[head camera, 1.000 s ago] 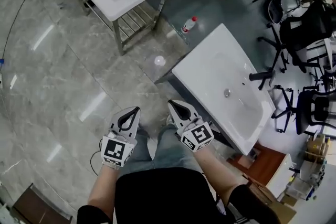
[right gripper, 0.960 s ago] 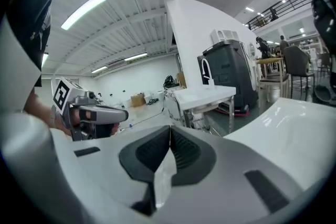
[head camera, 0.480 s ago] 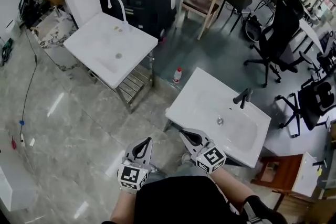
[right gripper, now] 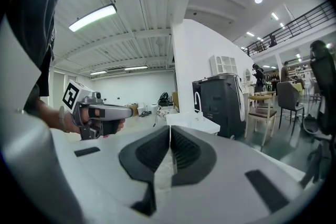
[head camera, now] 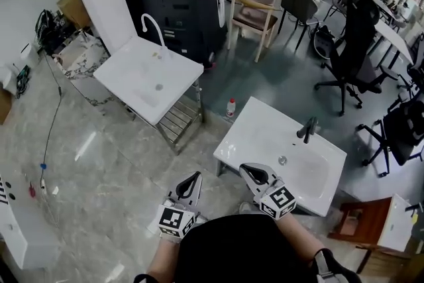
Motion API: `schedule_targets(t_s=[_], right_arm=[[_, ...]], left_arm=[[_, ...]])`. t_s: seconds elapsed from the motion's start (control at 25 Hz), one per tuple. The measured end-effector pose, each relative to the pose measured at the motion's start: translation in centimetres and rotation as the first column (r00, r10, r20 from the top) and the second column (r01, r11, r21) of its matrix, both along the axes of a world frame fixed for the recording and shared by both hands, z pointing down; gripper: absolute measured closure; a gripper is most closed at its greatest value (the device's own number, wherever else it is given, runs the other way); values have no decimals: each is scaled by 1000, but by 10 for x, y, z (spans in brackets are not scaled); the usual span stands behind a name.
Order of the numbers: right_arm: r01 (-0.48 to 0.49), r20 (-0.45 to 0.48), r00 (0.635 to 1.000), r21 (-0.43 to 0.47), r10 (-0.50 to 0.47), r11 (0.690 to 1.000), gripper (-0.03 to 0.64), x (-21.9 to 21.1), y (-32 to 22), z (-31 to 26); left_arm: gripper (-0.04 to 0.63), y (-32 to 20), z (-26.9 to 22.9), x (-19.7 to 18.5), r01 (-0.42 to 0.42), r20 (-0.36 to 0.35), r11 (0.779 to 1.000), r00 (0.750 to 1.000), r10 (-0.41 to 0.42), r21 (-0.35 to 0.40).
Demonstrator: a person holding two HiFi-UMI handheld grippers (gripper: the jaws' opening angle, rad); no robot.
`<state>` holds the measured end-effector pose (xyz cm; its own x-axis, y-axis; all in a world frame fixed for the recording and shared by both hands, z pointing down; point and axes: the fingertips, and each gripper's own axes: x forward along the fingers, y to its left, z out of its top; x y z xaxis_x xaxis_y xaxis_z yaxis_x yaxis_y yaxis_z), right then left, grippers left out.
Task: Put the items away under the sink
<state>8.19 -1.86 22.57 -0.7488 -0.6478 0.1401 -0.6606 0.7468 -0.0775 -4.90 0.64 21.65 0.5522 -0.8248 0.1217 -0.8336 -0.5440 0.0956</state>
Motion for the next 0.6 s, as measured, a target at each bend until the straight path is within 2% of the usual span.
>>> schedule_targets(t_s=[0.6], right_arm=[[-45,-22,999,43,46,998,583,7,0,-4]], left_arm=[[572,-10,2,16,-21,0,1000,1000,21,-13]])
